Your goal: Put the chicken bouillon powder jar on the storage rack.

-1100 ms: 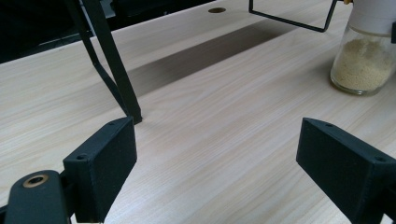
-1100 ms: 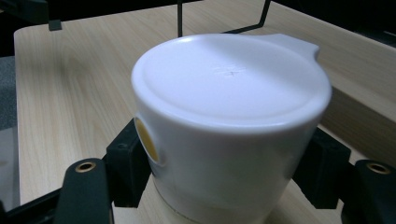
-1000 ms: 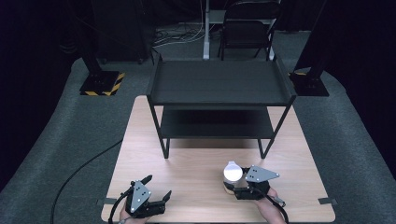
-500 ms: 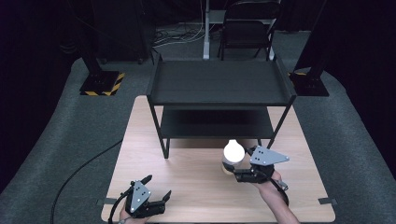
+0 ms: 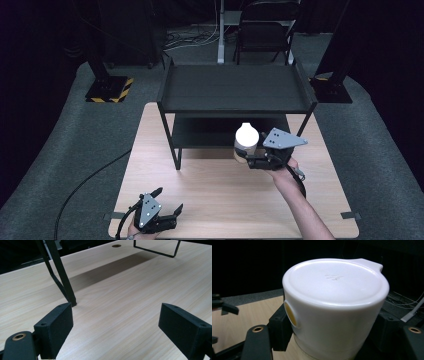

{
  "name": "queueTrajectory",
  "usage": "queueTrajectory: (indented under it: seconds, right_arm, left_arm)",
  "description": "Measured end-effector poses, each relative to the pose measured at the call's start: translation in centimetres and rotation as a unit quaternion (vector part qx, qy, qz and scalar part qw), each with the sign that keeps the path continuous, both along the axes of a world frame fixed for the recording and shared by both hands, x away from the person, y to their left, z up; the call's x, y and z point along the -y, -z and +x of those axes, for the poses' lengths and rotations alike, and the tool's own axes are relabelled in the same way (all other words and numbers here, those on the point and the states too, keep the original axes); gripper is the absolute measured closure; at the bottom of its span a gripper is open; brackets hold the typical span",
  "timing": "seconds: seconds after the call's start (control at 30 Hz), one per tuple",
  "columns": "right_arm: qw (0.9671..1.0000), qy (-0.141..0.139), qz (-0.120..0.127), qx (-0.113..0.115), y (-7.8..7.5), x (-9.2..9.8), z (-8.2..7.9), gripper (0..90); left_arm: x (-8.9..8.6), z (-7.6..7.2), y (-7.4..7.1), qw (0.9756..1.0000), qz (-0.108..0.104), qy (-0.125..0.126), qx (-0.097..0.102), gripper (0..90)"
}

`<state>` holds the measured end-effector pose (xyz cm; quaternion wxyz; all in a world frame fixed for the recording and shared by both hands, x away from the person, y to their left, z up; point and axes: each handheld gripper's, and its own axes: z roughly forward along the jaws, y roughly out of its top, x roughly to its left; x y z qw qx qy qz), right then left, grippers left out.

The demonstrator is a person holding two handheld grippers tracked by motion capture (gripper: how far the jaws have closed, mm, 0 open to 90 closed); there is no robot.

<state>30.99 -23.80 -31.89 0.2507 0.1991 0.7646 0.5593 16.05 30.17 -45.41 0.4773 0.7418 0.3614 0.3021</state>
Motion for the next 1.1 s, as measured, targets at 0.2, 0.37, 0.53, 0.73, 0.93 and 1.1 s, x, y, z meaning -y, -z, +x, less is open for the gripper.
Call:
queueTrajectory:
  seconds: [0.2,0.37,0.53,0.73,0.93,1.1]
  right_arm:
    - [0.9997,0.023,0.006,-0.005,-0.6,-1.0,2.0,30.0]
    - [0.9989,0.042,0.013,-0.012,-0.7,-1.8,3.6,29.9]
    - [0.9980,0.051,-0.005,-0.037,-0.8,-2.2,4.9,29.1]
    - [0.9962,0.068,0.010,-0.054,-0.1,-1.5,5.1,18.2]
    - [0.9972,0.065,0.012,-0.033,0.7,-0.2,3.2,13.1]
    - [0.9980,0.055,0.021,-0.022,1.9,1.7,1.1,10.9]
  left_arm:
    - [0.0,0.2,0.0,1.0000,0.002,0.002,-0.002,12.2]
    - [0.0,0.2,0.0,1.0000,0.004,0.005,-0.002,12.2]
    - [0.0,0.2,0.0,1.0000,0.003,0.006,-0.002,12.2]
    - [0.1,0.2,0.0,1.0000,0.004,0.007,-0.001,12.3]
    - [0.2,0.2,0.0,0.9999,0.006,0.007,-0.003,12.2]
    - [0.2,0.2,0.0,1.0000,0.003,0.004,-0.005,12.2]
